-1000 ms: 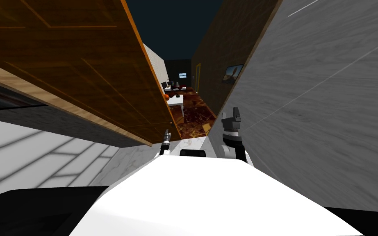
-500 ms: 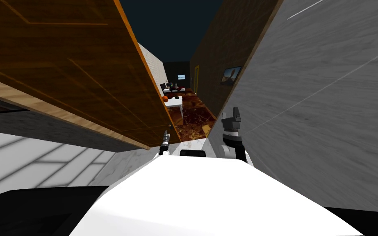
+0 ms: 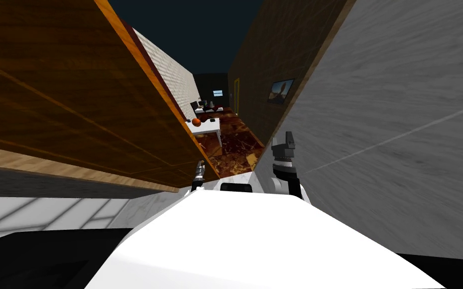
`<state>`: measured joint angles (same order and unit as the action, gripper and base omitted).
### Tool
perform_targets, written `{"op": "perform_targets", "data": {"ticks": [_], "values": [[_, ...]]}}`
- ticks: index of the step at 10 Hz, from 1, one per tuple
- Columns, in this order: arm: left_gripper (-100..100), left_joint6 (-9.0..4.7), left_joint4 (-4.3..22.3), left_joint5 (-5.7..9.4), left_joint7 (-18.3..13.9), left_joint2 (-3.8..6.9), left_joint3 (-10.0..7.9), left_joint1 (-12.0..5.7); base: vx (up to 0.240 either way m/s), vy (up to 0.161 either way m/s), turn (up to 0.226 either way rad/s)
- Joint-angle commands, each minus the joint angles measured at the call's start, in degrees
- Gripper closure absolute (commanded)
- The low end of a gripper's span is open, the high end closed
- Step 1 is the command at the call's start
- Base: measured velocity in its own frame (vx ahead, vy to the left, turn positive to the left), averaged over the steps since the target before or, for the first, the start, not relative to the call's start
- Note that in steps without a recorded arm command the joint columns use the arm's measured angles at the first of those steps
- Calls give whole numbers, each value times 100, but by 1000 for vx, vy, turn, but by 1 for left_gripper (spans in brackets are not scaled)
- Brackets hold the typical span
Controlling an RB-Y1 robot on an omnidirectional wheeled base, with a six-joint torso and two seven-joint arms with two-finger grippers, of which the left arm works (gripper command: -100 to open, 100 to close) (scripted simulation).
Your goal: Pull the door open
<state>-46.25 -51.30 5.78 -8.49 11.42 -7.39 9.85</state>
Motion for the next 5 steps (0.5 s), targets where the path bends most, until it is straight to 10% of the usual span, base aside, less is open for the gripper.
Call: {"op": "perform_targets", "data": {"ticks": [1,3,4,5], "values": [[-100,-77,120,40,-60,76,-58,-15,205,26,-84],[-100,-104,144,42,-71,77,-54,6,125,20,-12],[100,-104,144,42,-71,77,-54,6,-27,-14,-8],[100,-104,144,42,-71,77,-54,6,-28,-4,-13]]}}
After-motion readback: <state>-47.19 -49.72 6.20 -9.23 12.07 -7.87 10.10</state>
